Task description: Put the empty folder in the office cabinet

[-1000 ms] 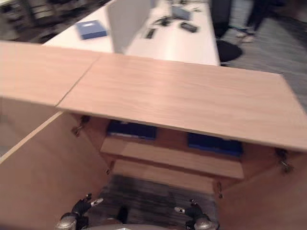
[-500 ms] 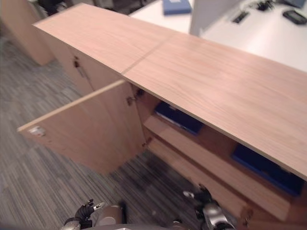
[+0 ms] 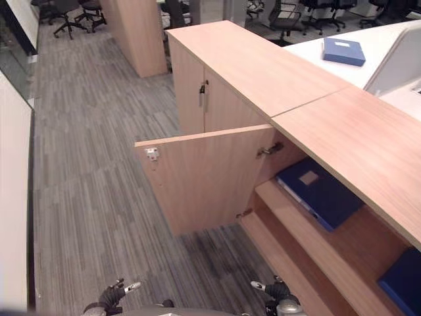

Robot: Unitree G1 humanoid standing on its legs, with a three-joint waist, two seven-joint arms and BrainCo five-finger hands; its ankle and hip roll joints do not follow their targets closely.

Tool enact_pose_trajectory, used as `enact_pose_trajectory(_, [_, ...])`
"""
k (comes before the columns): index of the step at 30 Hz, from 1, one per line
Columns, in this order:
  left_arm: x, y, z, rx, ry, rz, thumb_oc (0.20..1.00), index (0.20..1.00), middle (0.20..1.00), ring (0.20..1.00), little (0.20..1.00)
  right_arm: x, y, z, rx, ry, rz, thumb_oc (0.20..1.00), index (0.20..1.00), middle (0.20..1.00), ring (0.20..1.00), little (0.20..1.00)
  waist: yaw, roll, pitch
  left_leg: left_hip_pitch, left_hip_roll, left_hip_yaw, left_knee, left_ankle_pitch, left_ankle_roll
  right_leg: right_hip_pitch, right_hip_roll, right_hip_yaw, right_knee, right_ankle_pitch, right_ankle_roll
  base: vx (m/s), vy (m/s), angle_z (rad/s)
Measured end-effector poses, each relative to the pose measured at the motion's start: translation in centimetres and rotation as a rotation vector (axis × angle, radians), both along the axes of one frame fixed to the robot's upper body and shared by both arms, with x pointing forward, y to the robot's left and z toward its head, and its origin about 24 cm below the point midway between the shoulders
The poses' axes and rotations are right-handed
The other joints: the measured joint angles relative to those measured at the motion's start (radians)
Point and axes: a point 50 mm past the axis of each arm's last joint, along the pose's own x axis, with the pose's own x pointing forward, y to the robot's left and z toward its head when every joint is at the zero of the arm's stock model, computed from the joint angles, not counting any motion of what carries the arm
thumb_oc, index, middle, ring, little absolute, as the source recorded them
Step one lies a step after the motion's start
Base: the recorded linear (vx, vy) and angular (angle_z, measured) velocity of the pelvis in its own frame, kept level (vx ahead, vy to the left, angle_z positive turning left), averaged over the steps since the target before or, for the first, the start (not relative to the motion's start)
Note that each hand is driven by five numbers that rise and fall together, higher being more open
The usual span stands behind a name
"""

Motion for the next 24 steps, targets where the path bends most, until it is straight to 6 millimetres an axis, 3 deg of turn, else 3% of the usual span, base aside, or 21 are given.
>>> enact_pose_trajectory(2, [0.6, 1.0, 0.5, 0.032, -0.013, -0.023, 1.000, 1.000, 1.000, 1.000, 1.000, -1.0, 0.0, -0.3, 0.014, 0.031, -0.046, 1.000, 1.000, 1.000, 1.000, 1.000, -0.013, 0.001, -0.004, 0.046, -0.028, -0.032, -0.064, 0.052, 0.031, -0.010, -0.040, 0.009, 0.074, 0.021, 0.029, -0.08, 0.353, 0.38])
enact_pose_trajectory(4, [1.3, 1.5, 0.8, 0.045, -0.030, -0.027, 1.000, 1.000, 1.000, 1.000, 1.000, -0.5, 0.2, -0.2, 0.020, 0.015, -0.057, 1.000, 1.000, 1.000, 1.000, 1.000, -0.014, -0.007, -0.008, 0.033, -0.057, -0.026, -0.060, 0.050, 0.037, -0.032, -0.066, 0.013, 0.089, 0.036, 0.035, -0.11, 0.339, 0.06])
enact_pose_trajectory(6, [2.3, 1.0, 0.9, 0.040, -0.051, -0.049, 1.000, 1.000, 1.000, 1.000, 1.000, 1.0, 0.0, 0.2, 0.010, -0.017, -0.042, 1.000, 1.000, 1.000, 1.000, 1.000, -0.012, 0.018, 0.037, 0.043, -0.062, -0.014, -0.054, 0.050, 0.062, -0.065, -0.095, 0.045, 0.178, 0.057, 0.041, -0.08, 0.262, 0.02])
enact_pose_trajectory(7, [3.3, 0.9, 1.3, 0.039, -0.088, -0.049, 1.000, 1.000, 1.000, 1.000, 1.000, 1.1, 0.3, 0.1, 0.019, -0.017, -0.036, 1.000, 1.000, 1.000, 1.000, 1.000, -0.018, 0.036, 0.044, 0.044, -0.066, -0.024, -0.053, 0.051, 0.079, -0.101, -0.087, 0.130, 0.223, 0.081, 0.030, -0.07, 0.260, 0.08])
enact_pose_trajectory(8, [3.5, 1.0, 1.5, 0.041, -0.101, -0.052, 1.000, 1.000, 1.000, 1.000, 1.000, 1.2, 0.6, 0.1, 0.024, -0.020, -0.031, 1.000, 1.000, 1.000, 1.000, 1.000, -0.018, 0.047, 0.053, 0.047, -0.065, -0.030, -0.053, 0.053, 0.089, -0.113, -0.079, 0.185, 0.238, 0.074, 0.042, -0.07, 0.170, 0.29])
enact_pose_trajectory(9, [4.1, 1.1, 1.7, 0.044, -0.117, -0.052, 1.000, 1.000, 1.000, 1.000, 1.000, 1.3, 1.1, 0.0, 0.040, -0.018, -0.019, 1.000, 1.000, 1.000, 1.000, 1.000, -0.018, 0.063, 0.062, 0.050, -0.039, -0.046, -0.062, 0.060, 0.093, -0.128, 0.012, 0.302, 0.255, -0.045, 0.083, -0.08, 0.053, 0.28])
enact_pose_trajectory(10, [4.4, 1.4, 1.9, 0.053, -0.127, -0.056, 1.000, 1.000, 1.000, 1.000, 1.000, 1.0, 1.3, -0.1, 0.046, -0.011, -0.018, 1.000, 1.000, 1.000, 1.000, 1.000, -0.005, 0.053, 0.059, 0.049, -0.049, -0.042, -0.069, 0.065, 0.086, -0.126, 0.048, 0.249, 0.199, -0.048, 0.071, -0.04, 0.012, 0.19])
enact_pose_trajectory(12, [4.0, 1.2, 1.8, 0.052, -0.120, -0.054, 1.000, 1.000, 1.000, 1.000, 1.000, 0.8, 1.2, -0.1, 0.043, -0.007, -0.019, 1.000, 1.000, 1.000, 1.000, 1.000, 0.003, 0.026, 0.045, 0.047, -0.065, -0.037, -0.078, 0.066, 0.079, -0.096, 0.071, 0.214, 0.057, -0.041, 0.052, 0.03, -0.014, -0.09])
enact_pose_trajectory(13, [3.8, 0.6, 1.5, 0.032, -0.118, -0.056, 1.000, 1.000, 1.000, 1.000, 1.000, 0.9, 0.8, 0.0, 0.033, -0.009, -0.020, 1.000, 1.000, 1.000, 1.000, 1.000, -0.001, 0.043, 0.045, 0.049, -0.055, -0.038, -0.081, 0.069, 0.073, -0.071, 0.094, 0.218, 0.009, -0.013, 0.049, 0.04, -0.035, -0.08])
enact_pose_trajectory(17, [3.9, -0.5, 1.5, 0.003, -0.150, -0.057, 1.000, 1.000, 1.000, 1.000, 1.000, 0.4, 0.3, 0.0, 0.023, -0.001, -0.035, 1.000, 1.000, 1.000, 1.000, 1.000, -0.009, 0.060, 0.040, 0.050, -0.028, -0.017, -0.081, 0.068, 0.055, -0.038, 0.136, 0.231, -0.084, 0.033, 0.027, 0.05, -0.028, -0.17])
enact_pose_trajectory(24, [7.7, -0.8, 3.8, 0.003, -0.326, -0.075, 1.000, 1.000, 1.000, 1.000, 1.000, -2.1, -1.2, -0.2, -0.010, 0.049, -0.064, 1.000, 1.000, 1.000, 1.000, 1.000, -0.058, 0.070, 0.025, 0.093, -0.014, 0.019, -0.082, 0.055, 0.040, 0.014, 0.160, 0.260, -0.163, 0.064, 0.020, 0.07, -0.026, -0.17])
